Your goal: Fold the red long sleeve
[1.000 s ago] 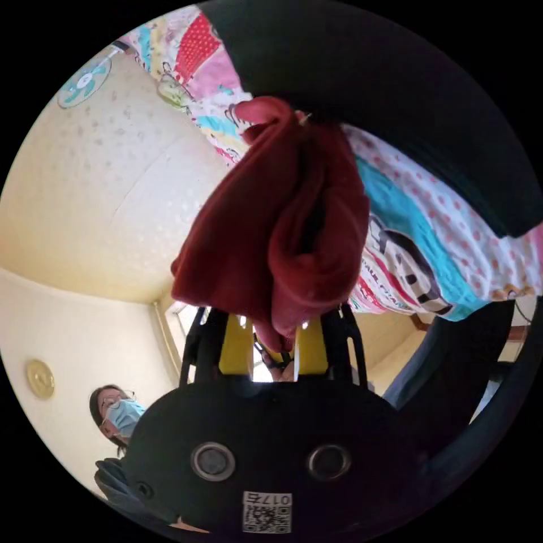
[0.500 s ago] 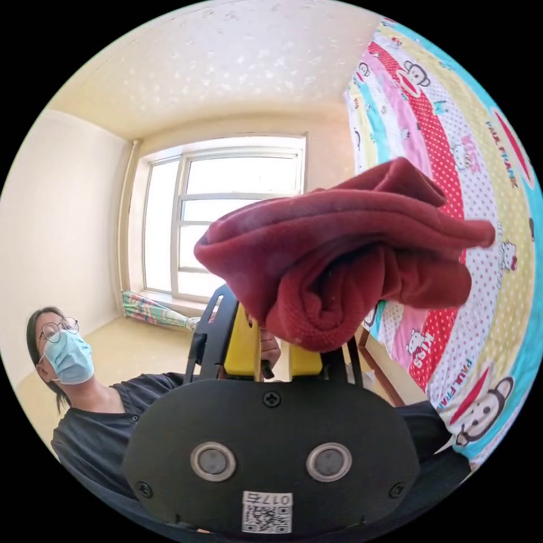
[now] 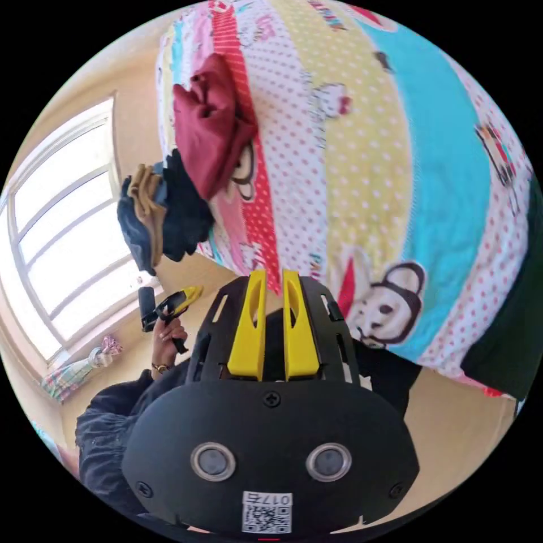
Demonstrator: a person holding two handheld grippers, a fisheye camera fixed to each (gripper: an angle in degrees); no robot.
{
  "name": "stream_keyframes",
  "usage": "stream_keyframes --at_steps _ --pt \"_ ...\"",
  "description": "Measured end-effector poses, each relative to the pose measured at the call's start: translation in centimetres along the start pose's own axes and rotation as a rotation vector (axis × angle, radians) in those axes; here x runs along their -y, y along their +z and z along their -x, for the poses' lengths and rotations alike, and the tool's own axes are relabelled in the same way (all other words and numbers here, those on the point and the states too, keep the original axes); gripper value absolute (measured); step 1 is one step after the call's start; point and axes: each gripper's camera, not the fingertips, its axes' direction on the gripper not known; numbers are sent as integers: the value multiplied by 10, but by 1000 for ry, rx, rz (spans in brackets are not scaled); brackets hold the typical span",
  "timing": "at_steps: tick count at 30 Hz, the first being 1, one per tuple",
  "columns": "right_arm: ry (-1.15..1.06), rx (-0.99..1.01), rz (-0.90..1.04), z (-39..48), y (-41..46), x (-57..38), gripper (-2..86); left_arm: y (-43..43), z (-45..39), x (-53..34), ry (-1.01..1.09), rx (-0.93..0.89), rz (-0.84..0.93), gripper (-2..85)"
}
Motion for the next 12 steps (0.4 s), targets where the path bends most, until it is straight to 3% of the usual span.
stream_keyframes --at_steps 3,6,8,12 --pt "133 -143 -10 -61 -14 -64 34 6 69 -15 -249 12 76 50" --pt "242 -179 -92 -106 -38 -131 30 7 102 -21 -400 -324 121 48" --pt "310 -172 -157 -129 -50 -168 33 -2 91 -16 -379 -378 75 12" --pt "482 -73 -326 -182 -60 -238 49 -8 11 19 -147 -176 169 2"
